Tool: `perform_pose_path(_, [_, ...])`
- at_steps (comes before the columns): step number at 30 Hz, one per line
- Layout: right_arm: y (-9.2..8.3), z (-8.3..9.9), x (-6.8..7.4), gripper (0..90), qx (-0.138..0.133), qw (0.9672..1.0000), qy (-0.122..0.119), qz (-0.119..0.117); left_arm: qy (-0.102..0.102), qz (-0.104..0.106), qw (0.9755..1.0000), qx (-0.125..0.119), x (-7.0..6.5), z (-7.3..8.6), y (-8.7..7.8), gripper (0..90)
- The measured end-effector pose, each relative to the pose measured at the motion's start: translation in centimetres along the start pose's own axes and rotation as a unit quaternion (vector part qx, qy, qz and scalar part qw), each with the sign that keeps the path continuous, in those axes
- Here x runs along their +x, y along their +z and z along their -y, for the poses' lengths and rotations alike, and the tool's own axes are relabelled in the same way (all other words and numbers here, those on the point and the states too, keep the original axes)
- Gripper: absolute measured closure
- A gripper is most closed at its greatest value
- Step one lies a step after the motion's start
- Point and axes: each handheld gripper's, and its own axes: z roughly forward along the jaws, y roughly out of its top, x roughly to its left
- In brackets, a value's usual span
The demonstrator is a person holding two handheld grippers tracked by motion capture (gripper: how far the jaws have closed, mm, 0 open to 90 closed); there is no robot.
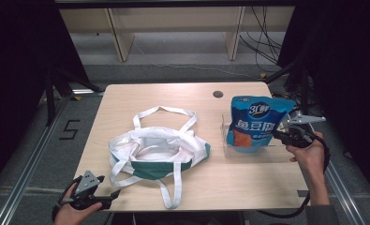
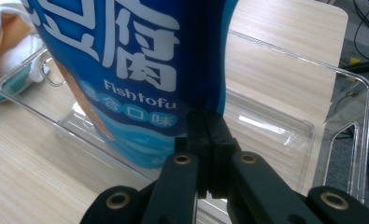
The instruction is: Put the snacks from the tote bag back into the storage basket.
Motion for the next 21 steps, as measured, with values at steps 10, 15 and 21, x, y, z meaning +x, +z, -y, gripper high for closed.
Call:
perform_pose_path(10, [-1.4, 0.5, 2.0, 74.2, 0.002, 0.9998, 0.011, 0.016, 0.011, 0.005, 0.9999, 0.007, 0.2, 0.0, -0.2, 18.9])
perform_pose_path(15, [-2.8, 0.3, 4.2, 61.3, -0.030, 0.9995, -0.009, 0.005, 0.020, 0.002, 0.9996, 0.020, 0.3, -0.1, -0.3, 18.9])
perform_pose_path(21, [-2.8, -0.7, 8.5, 52.2, -0.060, 0.9972, 0.006, -0.046, 0.014, 0.001, 0.9998, 0.011, 0.3, 0.0, -0.2, 18.8])
